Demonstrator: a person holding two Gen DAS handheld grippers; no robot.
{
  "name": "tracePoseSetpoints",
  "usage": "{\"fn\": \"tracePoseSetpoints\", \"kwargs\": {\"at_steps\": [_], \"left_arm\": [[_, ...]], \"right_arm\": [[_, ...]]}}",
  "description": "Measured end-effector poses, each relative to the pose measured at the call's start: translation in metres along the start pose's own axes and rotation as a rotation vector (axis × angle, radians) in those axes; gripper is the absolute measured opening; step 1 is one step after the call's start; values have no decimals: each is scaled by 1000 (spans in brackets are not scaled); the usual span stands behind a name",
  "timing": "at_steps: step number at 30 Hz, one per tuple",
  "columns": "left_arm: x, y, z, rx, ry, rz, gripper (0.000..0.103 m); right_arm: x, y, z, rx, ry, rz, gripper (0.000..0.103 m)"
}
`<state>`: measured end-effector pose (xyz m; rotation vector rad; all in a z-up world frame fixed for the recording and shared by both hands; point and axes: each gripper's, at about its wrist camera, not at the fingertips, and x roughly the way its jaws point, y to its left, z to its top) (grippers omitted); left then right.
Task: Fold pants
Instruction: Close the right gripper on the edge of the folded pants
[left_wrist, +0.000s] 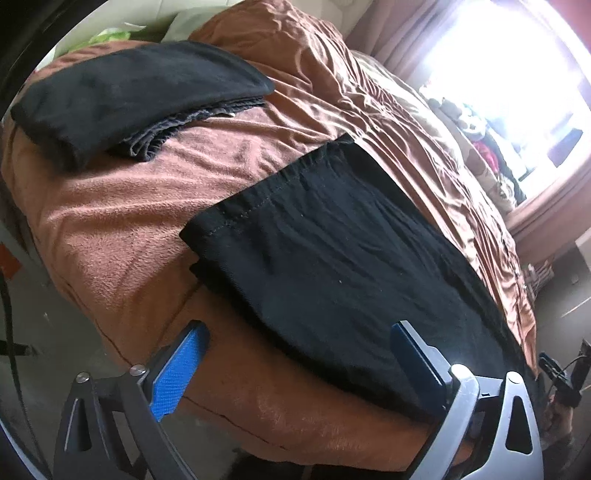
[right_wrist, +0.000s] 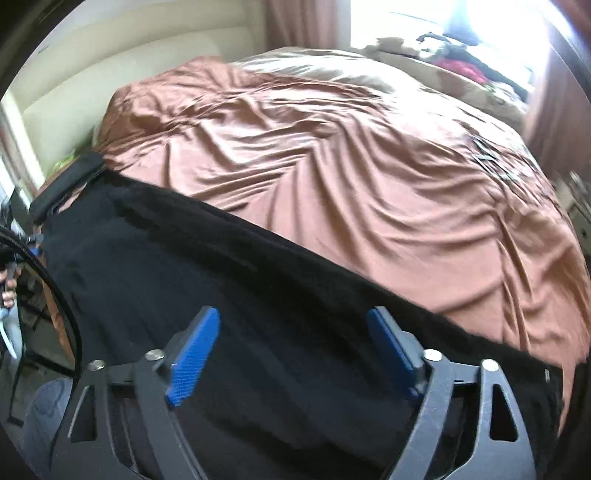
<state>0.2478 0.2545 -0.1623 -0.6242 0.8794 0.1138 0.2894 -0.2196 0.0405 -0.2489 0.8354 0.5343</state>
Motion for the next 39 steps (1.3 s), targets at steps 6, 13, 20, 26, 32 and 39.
{"fn": "tracePoseSetpoints", "kwargs": {"at_steps": [6,13,20,26,32,39], "left_arm": [[-2,9,3,-57,-14,-2,82],[-5,20,5,-96,-19,-2,64],[-9,22,3,-103,-18,-9,64],[-10,24,2,-110,-21,-11,64],[-9,24,2,-109,-19,-8,64],[-8,24,2,-127,-21,-14,64]], "right_arm": [[49,11,37,-88,42,77,58],[98,24,65,-179,98,125,57],[133,38,85,-258,137,178,44],[150,49,97,-307,161,209,36],[158,56,99,-338,186,233,36],[189,63,99,-372,291,230,36]]}}
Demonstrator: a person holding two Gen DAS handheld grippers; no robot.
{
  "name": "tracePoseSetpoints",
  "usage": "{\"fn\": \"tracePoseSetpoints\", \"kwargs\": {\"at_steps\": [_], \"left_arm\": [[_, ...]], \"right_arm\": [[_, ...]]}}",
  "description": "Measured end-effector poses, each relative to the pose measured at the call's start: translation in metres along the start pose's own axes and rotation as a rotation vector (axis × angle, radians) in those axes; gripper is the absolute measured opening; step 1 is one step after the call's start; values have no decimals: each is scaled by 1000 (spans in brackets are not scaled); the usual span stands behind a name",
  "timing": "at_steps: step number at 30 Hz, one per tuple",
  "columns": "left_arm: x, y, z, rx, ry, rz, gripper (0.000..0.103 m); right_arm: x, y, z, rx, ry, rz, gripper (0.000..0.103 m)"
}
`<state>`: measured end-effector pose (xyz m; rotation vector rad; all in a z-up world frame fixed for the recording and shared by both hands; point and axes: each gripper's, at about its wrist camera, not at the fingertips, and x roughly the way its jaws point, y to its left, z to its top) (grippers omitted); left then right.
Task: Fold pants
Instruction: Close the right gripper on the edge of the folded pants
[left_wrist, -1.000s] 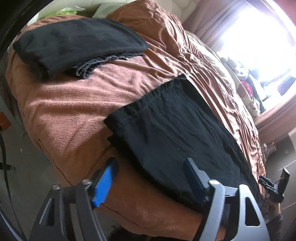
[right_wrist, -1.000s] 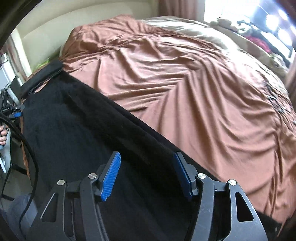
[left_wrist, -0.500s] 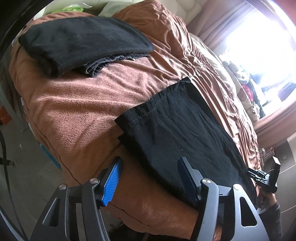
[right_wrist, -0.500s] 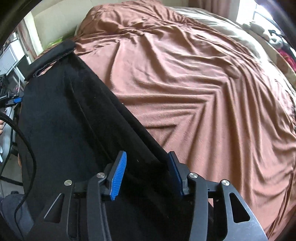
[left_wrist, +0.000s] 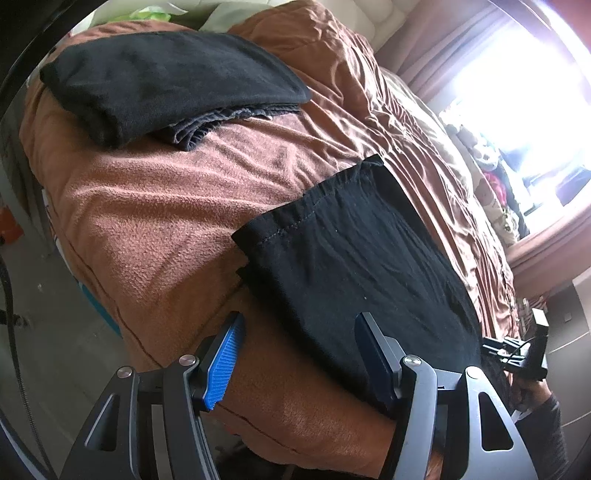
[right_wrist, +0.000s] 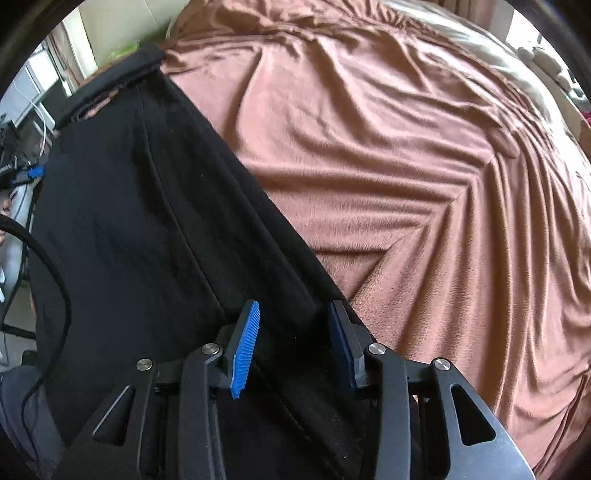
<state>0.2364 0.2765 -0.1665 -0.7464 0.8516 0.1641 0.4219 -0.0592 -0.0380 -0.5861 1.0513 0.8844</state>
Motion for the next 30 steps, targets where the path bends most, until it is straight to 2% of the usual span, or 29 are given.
{"fn": "tracePoseSetpoints", "kwargs": {"at_steps": [6,7,10,11,19,24,28,30], "left_arm": [[1,1,1,-20,-2,-10,64],[0,1,1,-23,-3,-12,64],[-1,3,1,-32,-4,-20,64],[-2,3,1,-34,-3,-22,64],[-2,2,1,-34,0,-18,64],[-1,1,2,-43,-2,-22,64],[0,5,4,-62,-10,-20,64],[-1,10,6,-83,-21,-21,64]], "right_arm": [[12,-5,11,6,42,43,36],[13,-4,12,0,43,38,34],[11,4,16,-38,41,-38,3],[8,7,18,-44,36,-62,0],[1,27,28,-62,1,-213,0],[-1,21,32,-19,-13,-222,0],[31,18,30,-1,50,-225,0],[38,19,32,5,48,-239,0]]}}
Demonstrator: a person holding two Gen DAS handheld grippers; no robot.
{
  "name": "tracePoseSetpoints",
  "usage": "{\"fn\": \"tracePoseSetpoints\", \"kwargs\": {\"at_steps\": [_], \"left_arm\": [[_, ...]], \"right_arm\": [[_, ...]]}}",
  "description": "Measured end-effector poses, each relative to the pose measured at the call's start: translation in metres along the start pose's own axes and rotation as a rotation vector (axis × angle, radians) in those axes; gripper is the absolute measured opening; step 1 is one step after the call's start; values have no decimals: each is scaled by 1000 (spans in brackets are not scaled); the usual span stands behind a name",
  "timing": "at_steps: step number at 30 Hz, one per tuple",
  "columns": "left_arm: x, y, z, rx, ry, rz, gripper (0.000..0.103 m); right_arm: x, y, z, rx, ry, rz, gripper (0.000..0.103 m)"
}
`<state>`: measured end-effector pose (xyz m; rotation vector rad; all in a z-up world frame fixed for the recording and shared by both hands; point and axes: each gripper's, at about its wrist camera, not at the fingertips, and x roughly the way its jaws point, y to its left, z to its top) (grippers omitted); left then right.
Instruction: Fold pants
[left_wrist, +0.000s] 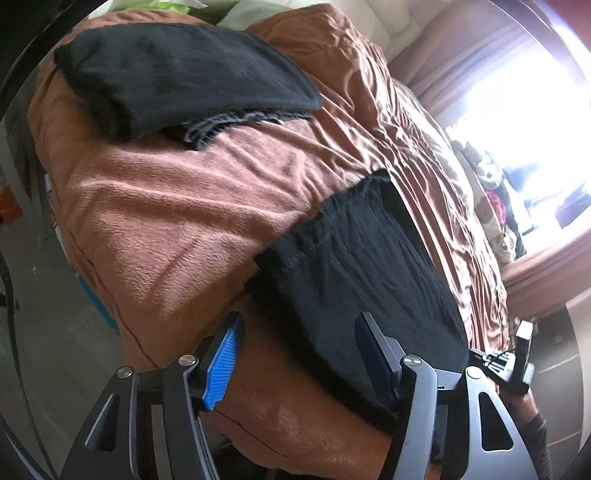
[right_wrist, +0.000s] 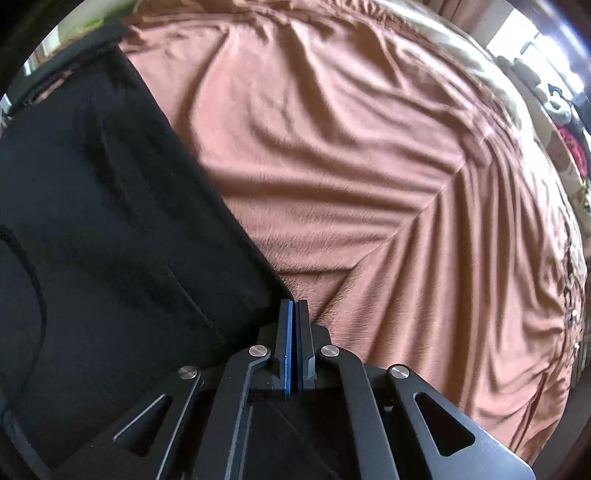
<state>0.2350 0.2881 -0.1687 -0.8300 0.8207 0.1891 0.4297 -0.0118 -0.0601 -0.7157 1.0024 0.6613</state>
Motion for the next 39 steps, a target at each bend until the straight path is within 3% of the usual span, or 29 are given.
{"fn": "tracePoseSetpoints", "kwargs": {"at_steps": [7,9,11,13,23,31,33,35,37,39], "left_arm": [[-4,17,9,-73,-34,-2,55],[-3,19,11,-81,-36,-6,54],[-4,20,11,-93,-39,-14,54],[-3,22,14,-108,-43,-26,54],[3,33,26,-177,-16,-75,53],[9,40,17,-328,20,-174,53],[10,39,15,-348,32,-193,53],[12,38,14,-353,48,-205,52],[13,34,13,-344,53,-203,52],[14,31,14,-334,49,-193,52]], "right_arm": [[-34,-4,21,64,-119,101,4],[-36,3,32,63,-134,136,19],[-34,14,43,53,-153,159,50],[-30,21,53,43,-168,176,53],[8,55,106,-31,-127,243,53],[40,75,138,-77,-71,299,51],[45,80,141,-91,-69,305,40],[48,86,142,-119,-76,258,18],[48,88,144,-130,-77,200,4],[50,88,147,-106,-67,171,1]]}}
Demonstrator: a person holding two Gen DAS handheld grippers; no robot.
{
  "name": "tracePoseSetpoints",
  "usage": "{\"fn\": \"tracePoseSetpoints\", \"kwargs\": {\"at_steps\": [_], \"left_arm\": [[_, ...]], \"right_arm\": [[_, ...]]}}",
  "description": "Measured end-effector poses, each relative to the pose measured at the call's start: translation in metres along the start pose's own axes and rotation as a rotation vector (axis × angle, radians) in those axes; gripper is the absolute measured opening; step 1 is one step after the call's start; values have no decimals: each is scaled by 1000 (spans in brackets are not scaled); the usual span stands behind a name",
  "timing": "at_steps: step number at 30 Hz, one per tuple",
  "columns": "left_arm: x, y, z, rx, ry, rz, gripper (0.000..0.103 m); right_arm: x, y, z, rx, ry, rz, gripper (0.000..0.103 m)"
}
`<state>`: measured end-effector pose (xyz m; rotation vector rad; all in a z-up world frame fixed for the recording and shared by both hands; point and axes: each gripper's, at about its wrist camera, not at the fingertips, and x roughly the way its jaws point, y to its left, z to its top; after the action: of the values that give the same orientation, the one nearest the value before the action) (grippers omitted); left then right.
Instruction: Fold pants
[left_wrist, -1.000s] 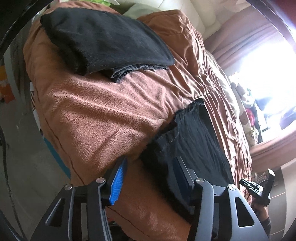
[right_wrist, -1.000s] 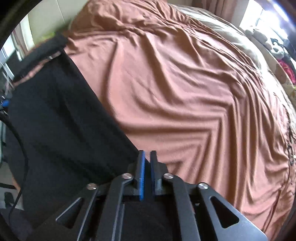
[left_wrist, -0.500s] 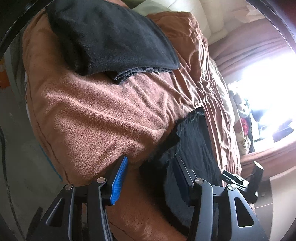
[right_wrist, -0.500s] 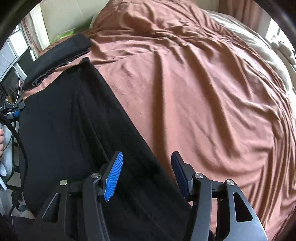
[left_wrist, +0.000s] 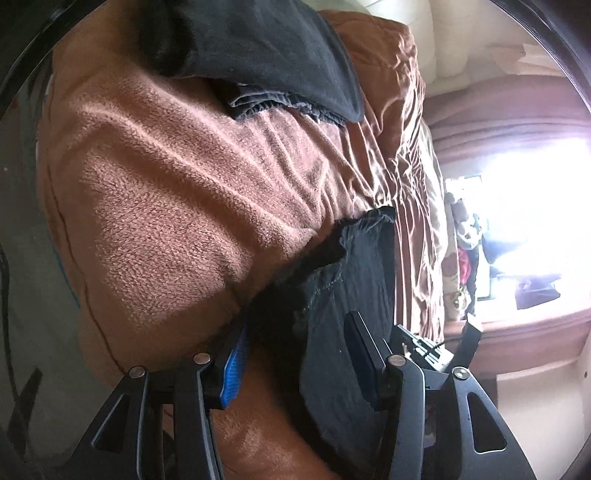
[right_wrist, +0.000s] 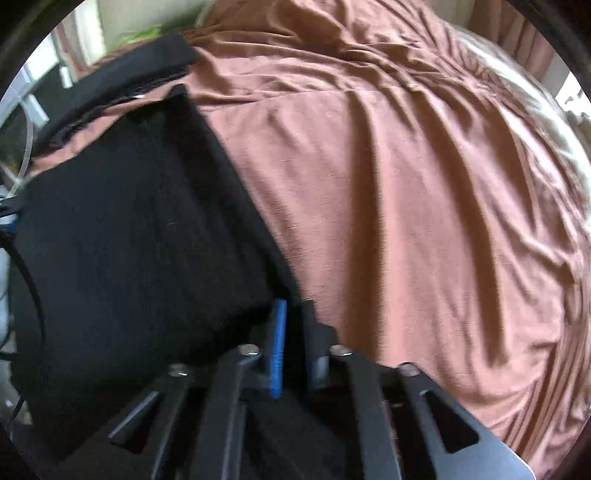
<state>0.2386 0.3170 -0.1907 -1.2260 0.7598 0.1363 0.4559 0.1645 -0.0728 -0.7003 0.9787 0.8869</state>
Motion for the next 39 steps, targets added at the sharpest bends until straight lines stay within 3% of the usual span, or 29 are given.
{"fn": "tracePoseSetpoints", "kwargs": {"at_steps": [9,13,18,25,29,39], "left_arm": [[11,-3,-6,-8,13,-42,52],[12,-2,-13,-10,25,-63,52],[16,-5,-9,-5,16,-33,49],[19,-6,-3,-25,17,-60,48],[20,-6,-9,-49,26,-82,48],[22,-6,-10,-67,50,-108,48]], "right_arm": [[8,8,7,67,3,-126,1],[-11,10,-1,92,-28,-122,1],[-52,-11,-32,209,-71,-73,2],[-132,-45,-117,410,-163,22,2],[-185,-55,-173,488,-235,-73,2],[-279,-59,-301,660,-356,-200,2]]}}
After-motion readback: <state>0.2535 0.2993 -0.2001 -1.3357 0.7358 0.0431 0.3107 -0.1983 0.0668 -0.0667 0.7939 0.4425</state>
